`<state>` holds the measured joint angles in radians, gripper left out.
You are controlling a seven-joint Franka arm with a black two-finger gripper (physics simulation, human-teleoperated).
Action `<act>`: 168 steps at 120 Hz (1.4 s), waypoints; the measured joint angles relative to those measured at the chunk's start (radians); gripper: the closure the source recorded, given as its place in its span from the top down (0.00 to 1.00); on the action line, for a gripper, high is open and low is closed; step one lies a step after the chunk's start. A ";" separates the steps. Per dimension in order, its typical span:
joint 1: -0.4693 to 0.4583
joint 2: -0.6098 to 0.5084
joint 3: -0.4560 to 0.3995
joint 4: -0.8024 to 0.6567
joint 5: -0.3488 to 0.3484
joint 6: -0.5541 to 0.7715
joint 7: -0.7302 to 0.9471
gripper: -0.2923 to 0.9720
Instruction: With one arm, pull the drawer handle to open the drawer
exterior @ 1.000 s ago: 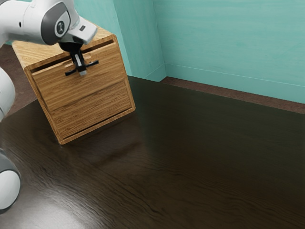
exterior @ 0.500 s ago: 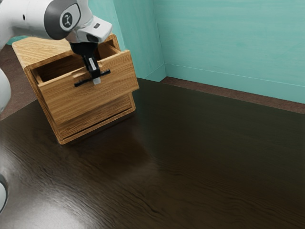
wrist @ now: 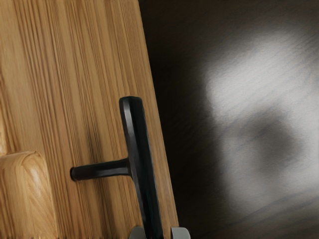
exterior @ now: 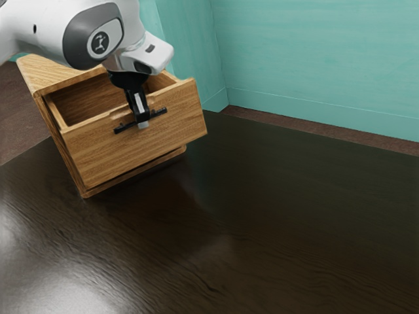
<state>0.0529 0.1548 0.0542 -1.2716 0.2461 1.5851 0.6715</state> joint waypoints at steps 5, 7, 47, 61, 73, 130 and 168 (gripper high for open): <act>-0.012 -0.016 0.001 -0.021 0.014 0.009 -0.008 0.17; -0.019 -0.023 0.001 -0.029 0.021 0.012 -0.011 0.17; -0.074 -0.101 0.000 -0.161 0.105 0.063 -0.083 0.24; -0.066 -0.132 0.002 -0.190 0.111 0.070 -0.109 0.24; -0.072 -0.164 0.009 -0.228 0.113 0.074 -0.130 0.25; -0.092 -0.136 0.009 -0.214 0.111 0.124 -0.190 0.25; -0.113 -0.139 0.003 -0.219 0.110 0.122 -0.215 0.35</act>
<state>-0.0604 0.0159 0.0574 -1.4906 0.3564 1.7066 0.4567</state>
